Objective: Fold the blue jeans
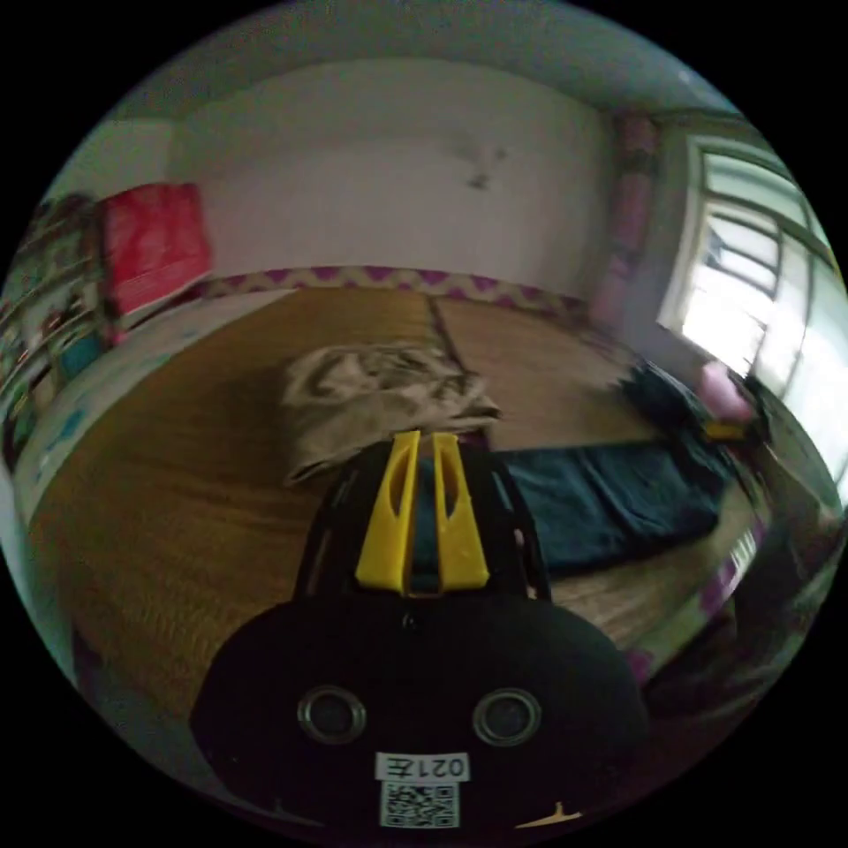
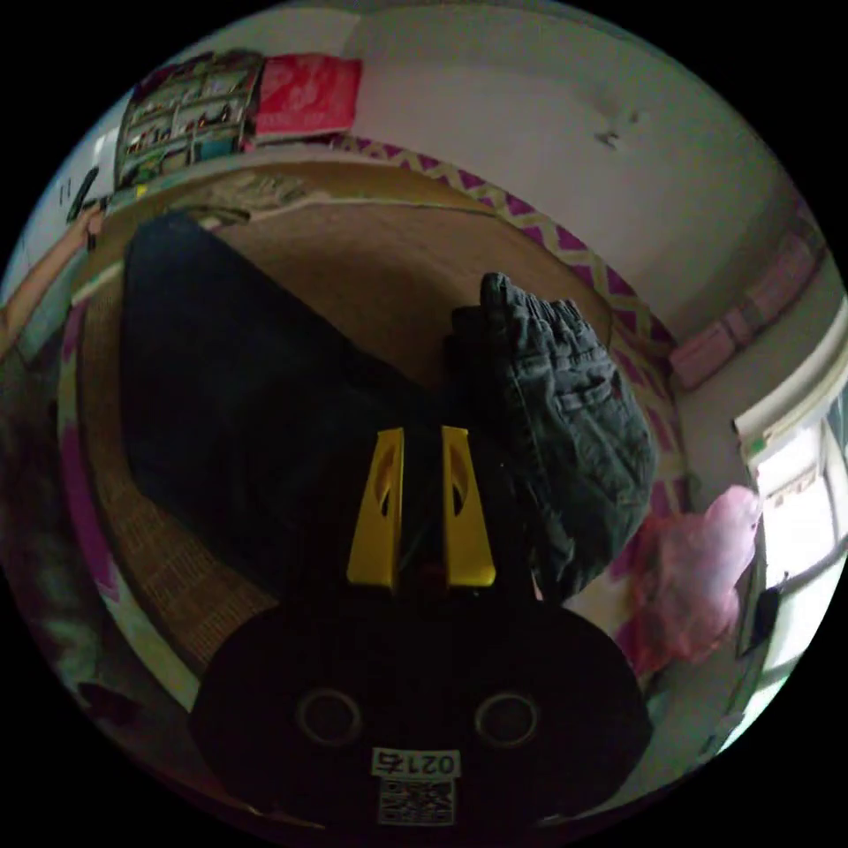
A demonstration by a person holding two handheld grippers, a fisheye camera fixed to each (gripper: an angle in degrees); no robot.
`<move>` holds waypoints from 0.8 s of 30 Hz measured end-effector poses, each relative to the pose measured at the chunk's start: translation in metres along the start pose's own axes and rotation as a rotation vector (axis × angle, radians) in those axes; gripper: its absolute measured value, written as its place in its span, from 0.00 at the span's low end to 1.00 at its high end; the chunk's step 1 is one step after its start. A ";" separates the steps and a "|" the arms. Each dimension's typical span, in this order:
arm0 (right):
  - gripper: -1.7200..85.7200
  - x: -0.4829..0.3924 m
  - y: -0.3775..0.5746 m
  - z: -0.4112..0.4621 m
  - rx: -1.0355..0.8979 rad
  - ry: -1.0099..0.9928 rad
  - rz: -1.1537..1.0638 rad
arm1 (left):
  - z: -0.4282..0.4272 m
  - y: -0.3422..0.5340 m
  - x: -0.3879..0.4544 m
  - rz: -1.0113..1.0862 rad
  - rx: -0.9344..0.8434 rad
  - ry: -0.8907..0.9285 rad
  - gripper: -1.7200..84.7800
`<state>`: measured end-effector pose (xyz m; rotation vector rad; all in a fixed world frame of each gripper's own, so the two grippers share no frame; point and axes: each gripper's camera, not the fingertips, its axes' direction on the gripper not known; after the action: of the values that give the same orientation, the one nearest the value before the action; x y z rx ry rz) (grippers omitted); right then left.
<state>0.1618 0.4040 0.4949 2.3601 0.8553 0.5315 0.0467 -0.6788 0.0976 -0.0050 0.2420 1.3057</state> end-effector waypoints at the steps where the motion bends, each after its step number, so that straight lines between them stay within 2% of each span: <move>1: 0.10 -0.001 -0.008 0.010 -0.020 0.005 -0.028 | 0.003 -0.004 0.009 0.052 -0.015 0.053 0.07; 3: 0.12 -0.005 -0.036 0.045 -0.112 -0.001 -0.122 | 0.020 -0.017 0.041 0.222 -0.069 0.148 0.09; 6: 0.12 -0.006 -0.064 0.079 -0.186 -0.062 -0.179 | 0.047 -0.026 0.067 0.356 -0.170 0.182 0.11; 9: 0.05 -0.015 -0.079 0.097 -0.228 -0.134 -0.200 | 0.071 -0.027 0.076 0.440 -0.319 0.194 0.11; 15: 0.01 -0.041 -0.085 0.049 -0.112 -0.140 -0.224 | 0.069 -0.017 0.075 0.554 -0.478 0.227 0.11; 19: 0.01 -0.046 -0.082 0.004 -0.032 -0.162 -0.205 | 0.047 -0.009 0.075 0.600 -0.494 0.228 0.03; 24: 0.01 -0.055 -0.068 -0.088 0.099 -0.196 -0.167 | -0.036 0.005 0.072 0.630 -0.314 0.239 0.01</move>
<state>0.0446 0.4427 0.5098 2.3542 0.9950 0.1910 0.0525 -0.6140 0.0505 -0.3799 0.2489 1.9641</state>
